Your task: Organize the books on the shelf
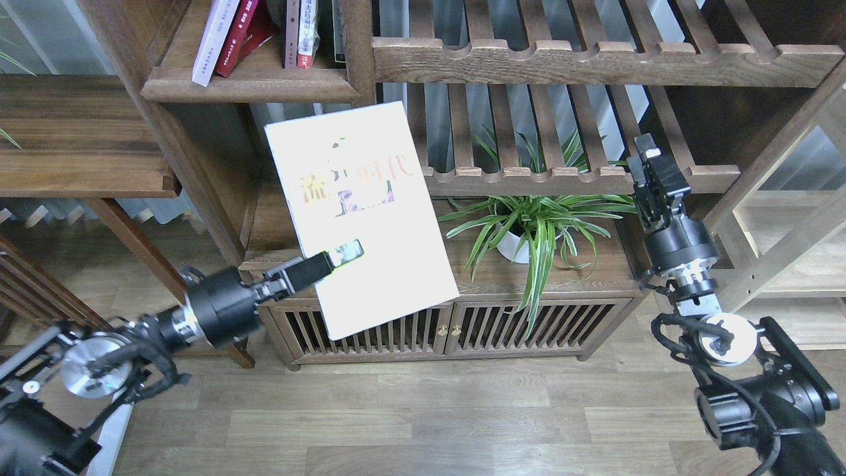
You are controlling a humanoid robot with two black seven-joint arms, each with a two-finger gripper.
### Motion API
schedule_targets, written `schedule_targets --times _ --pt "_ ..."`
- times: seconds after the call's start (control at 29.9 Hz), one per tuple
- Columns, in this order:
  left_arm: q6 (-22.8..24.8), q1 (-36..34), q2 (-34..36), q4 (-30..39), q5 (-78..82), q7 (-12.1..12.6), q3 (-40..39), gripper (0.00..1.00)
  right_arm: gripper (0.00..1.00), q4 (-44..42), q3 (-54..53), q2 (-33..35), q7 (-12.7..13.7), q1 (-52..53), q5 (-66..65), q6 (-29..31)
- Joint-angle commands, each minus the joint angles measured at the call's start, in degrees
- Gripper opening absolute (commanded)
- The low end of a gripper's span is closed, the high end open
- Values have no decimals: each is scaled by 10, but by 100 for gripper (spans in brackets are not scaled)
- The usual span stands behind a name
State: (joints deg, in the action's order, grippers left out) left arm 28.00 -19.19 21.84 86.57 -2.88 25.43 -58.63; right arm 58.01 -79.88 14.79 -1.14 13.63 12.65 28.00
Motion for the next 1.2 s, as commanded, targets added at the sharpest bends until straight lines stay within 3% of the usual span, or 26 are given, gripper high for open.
schedule_targets --times 0.0,0.5,0.74,1.17 --pt "0 3 10 32 51 4 -57 1 62 -3 0 2 1 4 -1 0" --pt "0 19 52 67 129 7 -253 0 69 -60 2 3 0 75 -3 0" --pt "0 39 52 104 126 7 -311 0 70 -69 2 1 0 78 -3 0" --pt "0 42 51 106 125 15 -412 0 70 -79 12 -4 0 84 -4 0"
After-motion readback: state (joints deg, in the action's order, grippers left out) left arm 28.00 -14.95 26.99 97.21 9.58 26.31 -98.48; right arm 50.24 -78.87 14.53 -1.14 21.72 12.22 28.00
